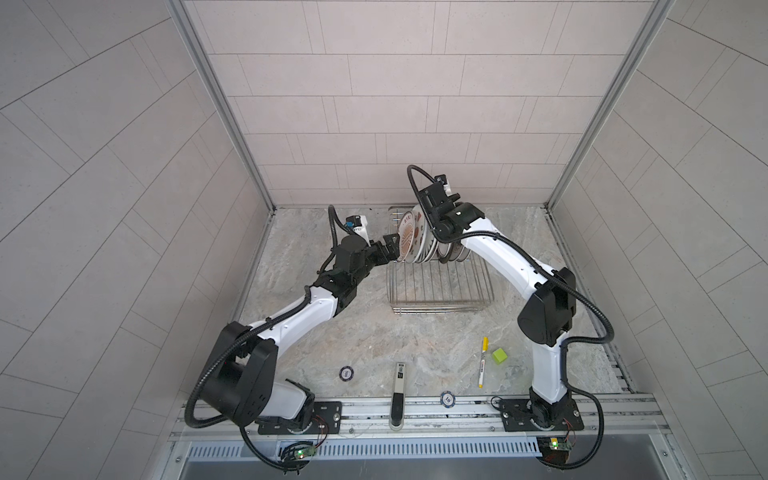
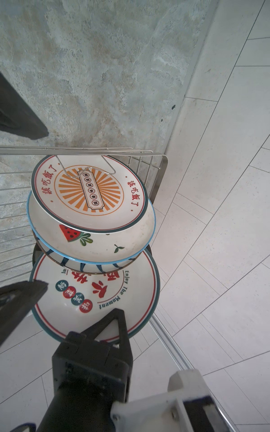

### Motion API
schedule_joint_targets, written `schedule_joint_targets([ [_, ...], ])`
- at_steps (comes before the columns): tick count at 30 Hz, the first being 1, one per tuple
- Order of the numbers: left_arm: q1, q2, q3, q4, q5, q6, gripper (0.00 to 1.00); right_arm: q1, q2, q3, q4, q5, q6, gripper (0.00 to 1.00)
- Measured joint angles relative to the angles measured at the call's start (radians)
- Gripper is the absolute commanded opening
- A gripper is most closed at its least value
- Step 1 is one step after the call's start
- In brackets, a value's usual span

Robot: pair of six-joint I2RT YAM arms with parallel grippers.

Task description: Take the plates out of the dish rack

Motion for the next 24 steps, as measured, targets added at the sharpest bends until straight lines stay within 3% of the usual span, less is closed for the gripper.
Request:
schedule_joint_targets([
  [16,0.0,-0.008,-0.003,-0.027,0.001,0.048,1.0,0.055,-0.303,-0.298,0.187,0.079,-0.023,0.0],
  [24,0.0,-0.022,0.002,-0.057,-0.001,0.078,1.0,0.054,-0.461,-0.404,0.276,0.031,-0.03,0.01],
])
